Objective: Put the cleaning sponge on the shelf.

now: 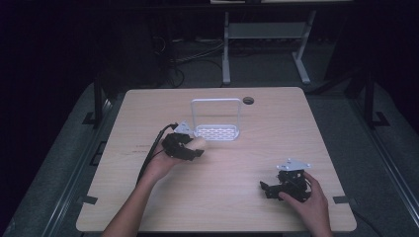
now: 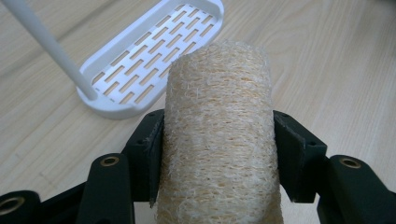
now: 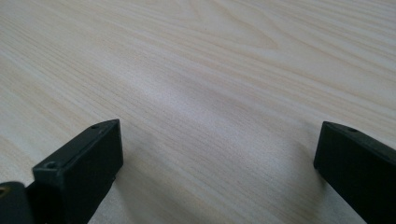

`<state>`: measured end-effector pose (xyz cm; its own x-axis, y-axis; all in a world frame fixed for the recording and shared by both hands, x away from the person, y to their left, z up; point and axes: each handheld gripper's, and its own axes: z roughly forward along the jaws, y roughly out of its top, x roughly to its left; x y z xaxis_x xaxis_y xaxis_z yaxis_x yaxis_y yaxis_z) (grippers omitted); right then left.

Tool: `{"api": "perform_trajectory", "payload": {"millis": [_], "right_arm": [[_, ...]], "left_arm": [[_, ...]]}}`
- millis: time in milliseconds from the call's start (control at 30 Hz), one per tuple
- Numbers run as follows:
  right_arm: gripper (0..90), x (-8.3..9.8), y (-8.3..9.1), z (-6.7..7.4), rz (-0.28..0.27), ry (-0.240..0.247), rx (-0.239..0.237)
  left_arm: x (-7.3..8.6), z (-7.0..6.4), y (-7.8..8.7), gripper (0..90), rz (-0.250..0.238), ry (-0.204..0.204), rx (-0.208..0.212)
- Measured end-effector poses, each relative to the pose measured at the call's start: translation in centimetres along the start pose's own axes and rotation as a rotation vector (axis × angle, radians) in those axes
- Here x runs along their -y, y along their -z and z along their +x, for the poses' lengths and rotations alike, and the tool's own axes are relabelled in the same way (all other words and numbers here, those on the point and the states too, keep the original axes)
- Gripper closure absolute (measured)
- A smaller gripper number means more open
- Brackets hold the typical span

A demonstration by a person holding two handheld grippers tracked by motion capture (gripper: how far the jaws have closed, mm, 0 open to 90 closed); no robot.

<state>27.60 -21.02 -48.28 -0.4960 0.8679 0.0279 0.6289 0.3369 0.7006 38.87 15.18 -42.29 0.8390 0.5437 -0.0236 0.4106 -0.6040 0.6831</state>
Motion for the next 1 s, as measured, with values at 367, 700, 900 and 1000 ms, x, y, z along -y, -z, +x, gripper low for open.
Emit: {"api": "perform_trajectory", "payload": {"millis": [367,700,900,1000], "right_arm": [[0.9,0.0,0.0,0.0,-0.001,0.001,0.000],[0.9,0.0,0.0,0.0,0.000,-0.001,0.000],[0.9,0.0,0.0,0.0,0.000,-0.001,0.000],[0.9,0.0,0.0,0.0,0.000,0.000,0.000]], "left_arm": [[-1.3,0.0,-1.4,41.3,-0.006,0.002,0.004],[-2.5,0.0,-2.8,41.3,-0.003,-0.005,-0.006],[-2.8,0.2,-3.3,41.2,-0.014,0.012,-0.019],[-3.2,0.3,-3.6,41.3,-0.011,0.019,-0.029]]}}
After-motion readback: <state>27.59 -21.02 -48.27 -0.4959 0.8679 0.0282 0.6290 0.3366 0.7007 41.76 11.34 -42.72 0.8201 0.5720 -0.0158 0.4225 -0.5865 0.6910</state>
